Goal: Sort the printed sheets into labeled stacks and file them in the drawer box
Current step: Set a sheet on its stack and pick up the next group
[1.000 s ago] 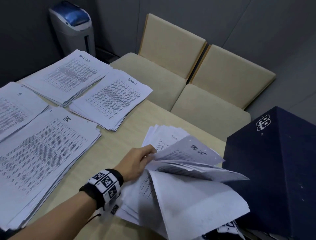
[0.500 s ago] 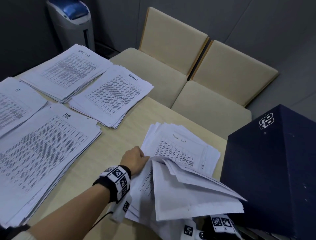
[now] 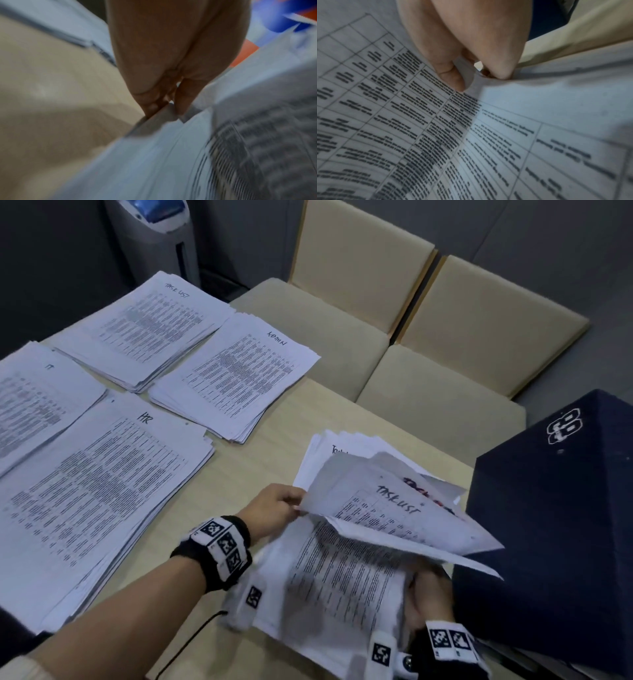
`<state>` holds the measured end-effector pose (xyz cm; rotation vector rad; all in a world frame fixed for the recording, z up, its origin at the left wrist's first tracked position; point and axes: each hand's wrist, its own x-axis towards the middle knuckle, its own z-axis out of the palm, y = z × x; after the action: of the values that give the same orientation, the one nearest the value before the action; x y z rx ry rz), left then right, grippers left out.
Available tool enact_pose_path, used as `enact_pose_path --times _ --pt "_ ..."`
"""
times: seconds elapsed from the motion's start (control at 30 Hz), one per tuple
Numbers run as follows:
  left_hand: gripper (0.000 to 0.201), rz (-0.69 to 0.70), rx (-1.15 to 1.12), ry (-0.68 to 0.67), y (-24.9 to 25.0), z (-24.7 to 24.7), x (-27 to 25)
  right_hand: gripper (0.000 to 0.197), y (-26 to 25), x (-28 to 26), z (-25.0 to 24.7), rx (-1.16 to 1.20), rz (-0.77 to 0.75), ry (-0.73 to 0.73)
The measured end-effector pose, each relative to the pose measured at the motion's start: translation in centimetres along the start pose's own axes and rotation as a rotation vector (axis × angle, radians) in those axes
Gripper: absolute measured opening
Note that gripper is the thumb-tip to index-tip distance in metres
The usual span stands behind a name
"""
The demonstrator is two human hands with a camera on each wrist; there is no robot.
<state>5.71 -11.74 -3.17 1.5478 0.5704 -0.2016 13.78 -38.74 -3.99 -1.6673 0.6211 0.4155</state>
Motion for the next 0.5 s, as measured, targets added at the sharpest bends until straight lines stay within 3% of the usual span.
enact_pose_path --times 0.03,0.13,0.23,0.33,0.43,0.5 --pt "0.033 -0.031 -0.050 -0.009 0.0 0.2 0.0 0.008 -0.2 -0.4 0.3 0.017 0.011 0.016" --pt "0.028 -0.001 -0.043 0.024 0.8 0.8 0.1 0.013 -0.5 -0.4 0.4 0.091 0.021 -0.052" --pt "0.034 0.069 0.286 0.216 1.1 0.8 1.0 0.009 -1.0 -1.0 0.2 0.095 -0.001 -0.031" --pt "0.027 0.033 0.539 0.351 1.1 0.4 1.8 0.011 -0.8 -0.7 0.3 0.138 0.004 -0.011" --pt "0.031 -0.071 0.579 0.276 1.5 0.4 2.2 0.020 -0.7 -0.2 0.6 0.213 0.002 -0.021" --pt "0.019 -0.094 0.585 0.227 1.6 0.4 2.3 0.022 -0.8 -0.3 0.5 0.214 0.026 -0.049"
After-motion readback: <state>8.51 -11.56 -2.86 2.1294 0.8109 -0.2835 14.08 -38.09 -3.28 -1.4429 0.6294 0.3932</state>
